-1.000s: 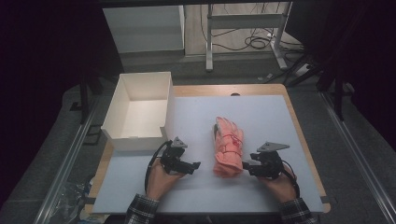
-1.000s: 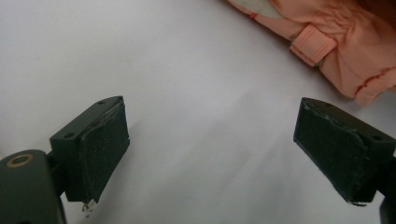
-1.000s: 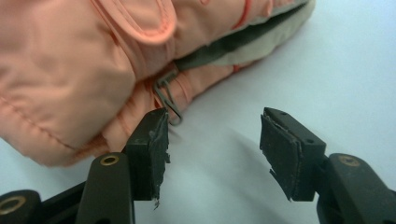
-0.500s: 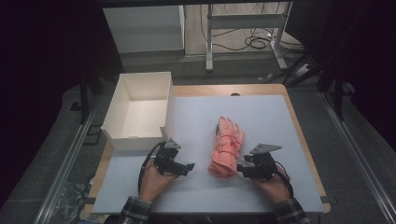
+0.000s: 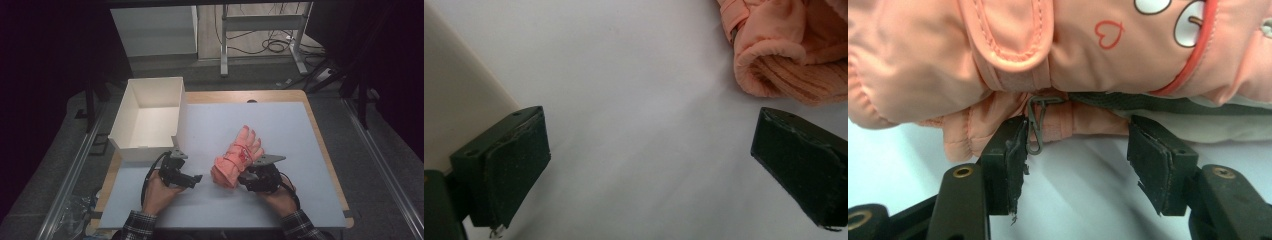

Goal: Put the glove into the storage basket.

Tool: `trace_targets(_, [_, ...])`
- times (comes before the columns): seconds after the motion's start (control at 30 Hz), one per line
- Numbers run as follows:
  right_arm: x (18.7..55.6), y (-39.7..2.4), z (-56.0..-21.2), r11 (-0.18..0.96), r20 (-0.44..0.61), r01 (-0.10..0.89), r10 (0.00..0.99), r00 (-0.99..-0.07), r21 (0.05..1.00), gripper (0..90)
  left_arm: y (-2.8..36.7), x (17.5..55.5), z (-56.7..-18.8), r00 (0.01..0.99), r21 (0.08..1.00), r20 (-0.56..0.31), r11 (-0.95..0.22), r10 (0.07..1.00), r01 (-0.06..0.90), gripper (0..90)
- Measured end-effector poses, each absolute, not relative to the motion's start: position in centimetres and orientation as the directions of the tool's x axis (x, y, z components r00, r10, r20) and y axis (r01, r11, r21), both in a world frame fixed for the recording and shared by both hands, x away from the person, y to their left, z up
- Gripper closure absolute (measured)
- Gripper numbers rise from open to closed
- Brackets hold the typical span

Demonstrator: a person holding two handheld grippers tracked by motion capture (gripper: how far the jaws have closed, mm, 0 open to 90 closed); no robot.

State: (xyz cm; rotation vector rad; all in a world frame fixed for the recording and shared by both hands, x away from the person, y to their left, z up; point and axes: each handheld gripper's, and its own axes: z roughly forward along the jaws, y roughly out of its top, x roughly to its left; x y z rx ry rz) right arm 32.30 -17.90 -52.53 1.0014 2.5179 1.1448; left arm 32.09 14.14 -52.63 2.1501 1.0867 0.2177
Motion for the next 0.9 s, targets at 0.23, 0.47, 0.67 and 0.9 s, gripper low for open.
trace_targets(0.23, [32.2,-19.0,-52.5,0.470,0.082,0.500,0.664,-0.743,0.727,40.3,13.5,31.9,-51.6,0.656,0.660,-0.165,-0.412,0.737,0.628,0.9])
trace_targets(0.47, [32.2,-20.8,-52.3,0.461,0.060,0.504,0.692,-0.720,0.731,38.9,12.5,31.6,-49.9,0.673,0.659,-0.164,-0.427,0.722,0.619,0.0])
trace_targets(0.67, [32.5,-23.0,-52.3,0.449,0.033,0.510,0.727,-0.686,0.734,35.5,11.5,31.4,-48.1,0.688,0.666,-0.158,-0.439,0.708,0.604,0.0])
trace_targets(0.9, [33.0,-25.5,-52.5,0.437,0.000,0.520,0.766,-0.643,0.734,29.5,9.3,31.6,-46.4,0.710,0.673,-0.148,-0.456,0.688,0.583,0.0])
